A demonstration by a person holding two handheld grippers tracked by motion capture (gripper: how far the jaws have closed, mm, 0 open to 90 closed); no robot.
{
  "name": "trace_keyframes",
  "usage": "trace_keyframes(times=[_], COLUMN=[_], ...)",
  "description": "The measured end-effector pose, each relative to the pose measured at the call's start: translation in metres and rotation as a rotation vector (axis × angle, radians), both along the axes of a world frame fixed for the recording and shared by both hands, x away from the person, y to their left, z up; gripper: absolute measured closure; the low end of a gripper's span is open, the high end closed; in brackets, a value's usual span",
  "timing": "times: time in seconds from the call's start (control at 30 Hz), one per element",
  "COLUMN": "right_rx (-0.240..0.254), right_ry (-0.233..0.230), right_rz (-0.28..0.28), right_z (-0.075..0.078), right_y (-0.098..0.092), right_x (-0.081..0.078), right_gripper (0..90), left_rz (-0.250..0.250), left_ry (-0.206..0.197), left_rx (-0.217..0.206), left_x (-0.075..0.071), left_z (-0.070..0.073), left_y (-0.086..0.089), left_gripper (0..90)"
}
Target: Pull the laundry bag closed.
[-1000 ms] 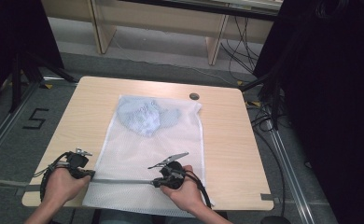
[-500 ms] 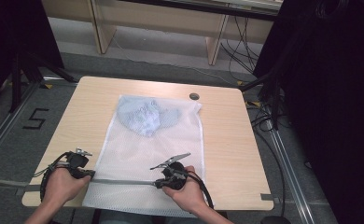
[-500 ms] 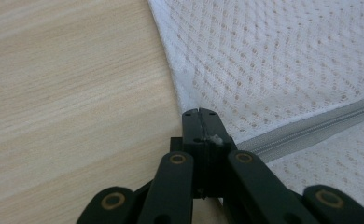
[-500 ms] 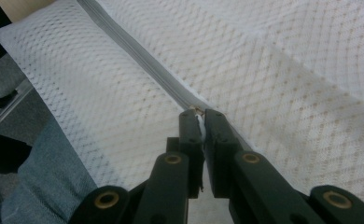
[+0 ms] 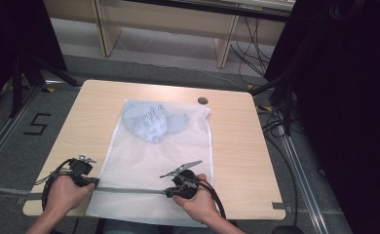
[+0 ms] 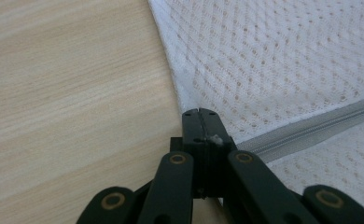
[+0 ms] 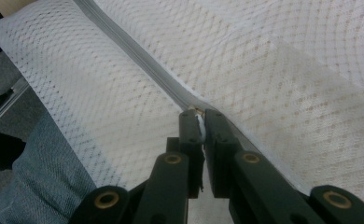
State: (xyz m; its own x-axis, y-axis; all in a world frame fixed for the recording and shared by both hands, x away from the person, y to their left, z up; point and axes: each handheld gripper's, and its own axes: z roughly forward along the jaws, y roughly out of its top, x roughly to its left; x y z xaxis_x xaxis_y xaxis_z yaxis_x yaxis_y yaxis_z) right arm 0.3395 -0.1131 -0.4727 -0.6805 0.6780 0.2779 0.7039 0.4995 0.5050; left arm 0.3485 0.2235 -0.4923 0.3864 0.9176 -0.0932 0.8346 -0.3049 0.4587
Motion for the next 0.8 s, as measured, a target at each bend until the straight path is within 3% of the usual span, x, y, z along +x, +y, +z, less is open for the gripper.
trace_keyframes(times=[0.03,0.07,0.1,0.13,0.17,0.23,0.27,0.33,0.37,0.8], right_rx=[0.0,0.002,-0.003,-0.016,-0.004,-0.002,0.0,-0.005,-0.007,-0.015], right_ry=[-0.003,-0.003,0.02,0.024,-0.002,-0.007,-0.002,-0.006,-0.006,-0.006], right_rz=[0.004,0.0,-0.012,-0.028,0.0,0.01,0.002,-0.001,-0.003,-0.015], right_z=[0.0,0.0,0.001,0.002,0.001,0.001,0.001,0.001,0.0,0.001], right_y=[-0.001,-0.001,-0.001,-0.002,-0.004,-0.005,-0.005,-0.005,-0.006,-0.011], right_x=[0.0,0.0,0.0,-0.001,0.001,0.001,0.0,0.0,0.0,-0.001], right_gripper=[87.1,87.2,87.1,87.1,87.1,87.1,87.1,87.1,87.1,87.1], left_rz=[0.017,0.008,-0.007,0.0,0.012,0.009,0.022,-0.005,0.004,0.006], left_ry=[-0.014,-0.005,0.001,-0.006,-0.013,-0.011,-0.01,0.005,-0.013,-0.012], left_rx=[-0.013,0.005,-0.012,0.0,-0.009,-0.008,-0.008,0.0,-0.004,-0.005], left_x=[-0.001,-0.001,0.0,0.0,-0.001,0.0,-0.001,0.0,-0.001,-0.001], left_z=[-0.001,0.0,-0.001,0.0,-0.001,-0.001,-0.001,0.0,-0.001,-0.001], left_y=[-0.001,-0.001,0.0,0.0,-0.001,-0.001,-0.002,0.0,0.0,0.0], left_gripper=[90.0,90.0,90.0,90.0,90.0,90.0,90.0,90.0,90.0,90.0])
